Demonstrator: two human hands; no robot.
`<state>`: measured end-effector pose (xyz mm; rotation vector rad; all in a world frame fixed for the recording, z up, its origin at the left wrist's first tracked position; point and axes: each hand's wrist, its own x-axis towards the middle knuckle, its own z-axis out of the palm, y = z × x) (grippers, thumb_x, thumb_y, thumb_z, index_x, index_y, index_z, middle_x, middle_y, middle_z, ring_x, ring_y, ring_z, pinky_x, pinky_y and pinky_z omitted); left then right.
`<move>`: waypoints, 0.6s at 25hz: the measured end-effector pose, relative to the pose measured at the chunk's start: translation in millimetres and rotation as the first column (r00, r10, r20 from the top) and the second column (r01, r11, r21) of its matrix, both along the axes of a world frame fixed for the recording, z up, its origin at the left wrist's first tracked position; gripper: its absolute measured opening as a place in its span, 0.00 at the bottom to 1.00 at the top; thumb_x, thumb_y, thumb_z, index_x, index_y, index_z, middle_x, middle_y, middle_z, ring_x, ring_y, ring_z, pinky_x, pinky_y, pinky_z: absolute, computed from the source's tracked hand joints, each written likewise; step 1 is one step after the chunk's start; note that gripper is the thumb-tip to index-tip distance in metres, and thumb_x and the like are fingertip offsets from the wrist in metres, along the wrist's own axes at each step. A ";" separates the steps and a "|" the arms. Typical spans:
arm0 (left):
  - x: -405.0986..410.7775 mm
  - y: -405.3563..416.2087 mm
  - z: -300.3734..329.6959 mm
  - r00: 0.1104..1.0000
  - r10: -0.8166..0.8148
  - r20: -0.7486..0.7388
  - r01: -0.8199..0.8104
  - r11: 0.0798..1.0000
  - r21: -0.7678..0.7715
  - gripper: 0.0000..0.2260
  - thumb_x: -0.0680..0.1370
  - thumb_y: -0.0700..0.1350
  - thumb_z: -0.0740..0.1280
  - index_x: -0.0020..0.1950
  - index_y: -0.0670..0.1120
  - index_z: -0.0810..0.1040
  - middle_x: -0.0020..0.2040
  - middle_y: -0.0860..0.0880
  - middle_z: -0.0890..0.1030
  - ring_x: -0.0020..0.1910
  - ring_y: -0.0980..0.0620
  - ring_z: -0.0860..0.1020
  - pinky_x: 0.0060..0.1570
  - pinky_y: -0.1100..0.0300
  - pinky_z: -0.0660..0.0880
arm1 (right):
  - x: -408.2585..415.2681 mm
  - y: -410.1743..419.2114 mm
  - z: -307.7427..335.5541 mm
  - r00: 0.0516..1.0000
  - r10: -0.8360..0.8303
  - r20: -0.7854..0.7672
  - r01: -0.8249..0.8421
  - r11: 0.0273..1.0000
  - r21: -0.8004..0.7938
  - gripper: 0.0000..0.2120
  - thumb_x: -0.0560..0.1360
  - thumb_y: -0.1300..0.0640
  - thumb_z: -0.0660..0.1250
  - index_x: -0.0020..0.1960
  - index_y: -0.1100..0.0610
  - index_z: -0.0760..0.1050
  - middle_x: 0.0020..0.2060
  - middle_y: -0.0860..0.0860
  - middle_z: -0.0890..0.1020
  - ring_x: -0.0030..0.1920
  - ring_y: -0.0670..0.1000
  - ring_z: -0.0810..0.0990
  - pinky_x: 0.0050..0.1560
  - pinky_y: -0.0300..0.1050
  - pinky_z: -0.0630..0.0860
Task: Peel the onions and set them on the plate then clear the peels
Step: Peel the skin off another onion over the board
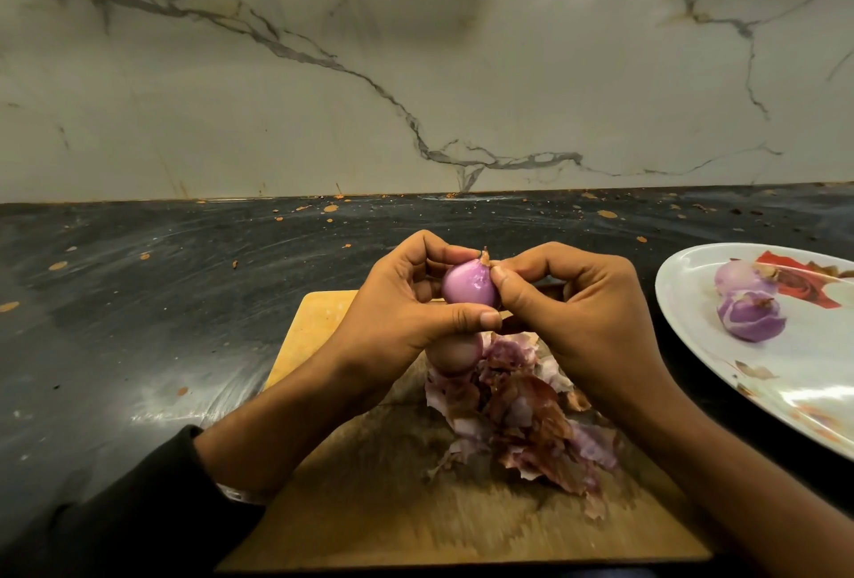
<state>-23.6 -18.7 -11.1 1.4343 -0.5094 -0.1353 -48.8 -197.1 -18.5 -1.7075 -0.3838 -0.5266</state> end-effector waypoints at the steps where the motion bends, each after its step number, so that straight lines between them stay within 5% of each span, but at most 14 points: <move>1: -0.4 0.3 0.1 1.000 0.000 0.002 0.000 1.000 -0.002 0.23 0.61 0.37 0.77 0.53 0.43 0.76 0.50 0.47 0.85 0.49 0.47 0.85 0.44 0.56 0.83 | -0.1 0.2 0.2 1.000 0.008 -0.003 -0.008 1.000 0.008 0.03 0.75 0.61 0.72 0.45 0.61 0.84 0.39 0.53 0.86 0.40 0.53 0.86 0.39 0.52 0.85; 8: -2.6 -2.0 0.7 1.000 0.008 0.011 -0.008 1.000 0.007 0.23 0.59 0.38 0.78 0.52 0.45 0.77 0.50 0.48 0.85 0.49 0.48 0.85 0.44 0.57 0.83 | -0.1 0.3 0.5 1.000 -0.014 -0.005 0.014 1.000 -0.004 0.03 0.75 0.63 0.72 0.43 0.60 0.84 0.36 0.51 0.86 0.37 0.51 0.86 0.36 0.44 0.83; 15: -1.6 0.0 1.6 1.000 0.004 -0.009 -0.004 1.000 -0.005 0.24 0.60 0.37 0.77 0.54 0.43 0.76 0.49 0.50 0.85 0.49 0.49 0.85 0.44 0.59 0.82 | -1.0 0.6 1.7 1.000 0.016 -0.015 -0.016 1.000 0.003 0.04 0.75 0.61 0.72 0.45 0.60 0.84 0.40 0.53 0.86 0.42 0.54 0.86 0.40 0.53 0.85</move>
